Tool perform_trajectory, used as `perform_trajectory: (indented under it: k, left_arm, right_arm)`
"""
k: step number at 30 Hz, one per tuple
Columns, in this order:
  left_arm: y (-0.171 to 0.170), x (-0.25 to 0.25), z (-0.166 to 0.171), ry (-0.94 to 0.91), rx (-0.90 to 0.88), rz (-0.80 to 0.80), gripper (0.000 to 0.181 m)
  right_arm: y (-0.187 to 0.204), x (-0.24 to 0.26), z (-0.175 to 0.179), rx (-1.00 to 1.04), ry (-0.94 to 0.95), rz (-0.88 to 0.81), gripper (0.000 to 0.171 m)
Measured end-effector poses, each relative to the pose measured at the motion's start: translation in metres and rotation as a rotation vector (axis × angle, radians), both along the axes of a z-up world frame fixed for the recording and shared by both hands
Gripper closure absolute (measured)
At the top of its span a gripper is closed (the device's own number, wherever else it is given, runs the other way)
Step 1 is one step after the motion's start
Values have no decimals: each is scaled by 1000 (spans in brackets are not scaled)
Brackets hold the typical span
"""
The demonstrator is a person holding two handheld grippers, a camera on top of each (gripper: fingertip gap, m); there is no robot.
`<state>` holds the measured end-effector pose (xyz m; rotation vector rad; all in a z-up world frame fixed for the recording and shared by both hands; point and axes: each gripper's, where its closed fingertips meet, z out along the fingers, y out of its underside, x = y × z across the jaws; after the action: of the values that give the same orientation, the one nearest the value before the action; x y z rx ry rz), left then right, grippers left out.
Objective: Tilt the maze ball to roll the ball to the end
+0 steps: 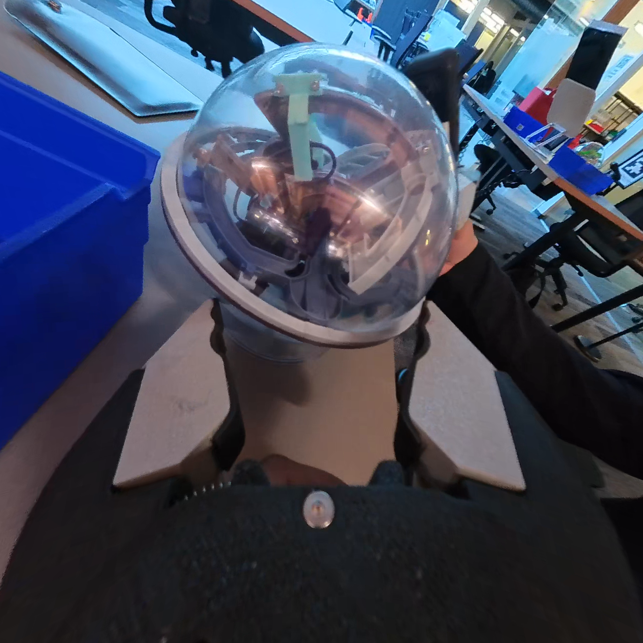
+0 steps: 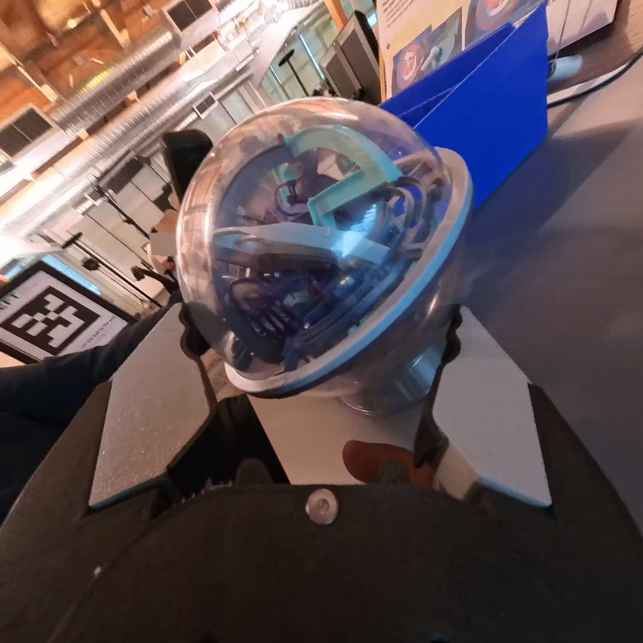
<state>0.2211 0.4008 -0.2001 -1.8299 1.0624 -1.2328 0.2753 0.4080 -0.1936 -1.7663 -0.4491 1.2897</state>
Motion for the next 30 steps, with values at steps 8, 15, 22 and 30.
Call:
perform_trajectory:
  k: [8,15,22,30]
  left_arm:
    - [-14,-22,-2,154,303,80,64]
    - [-32,-56,5,213,604,167,66]
    - [-43,-111,4,277,827,283,67]
    - [-37,-163,-3,346,1016,397,69]
  right_arm:
    - [-16,-35,2,154,-246,50,22]
    - [-35,-69,9,316,-373,121,16]
    - [-46,-124,8,521,-480,173,14]
    - [-50,-171,16,874,-604,93,13]
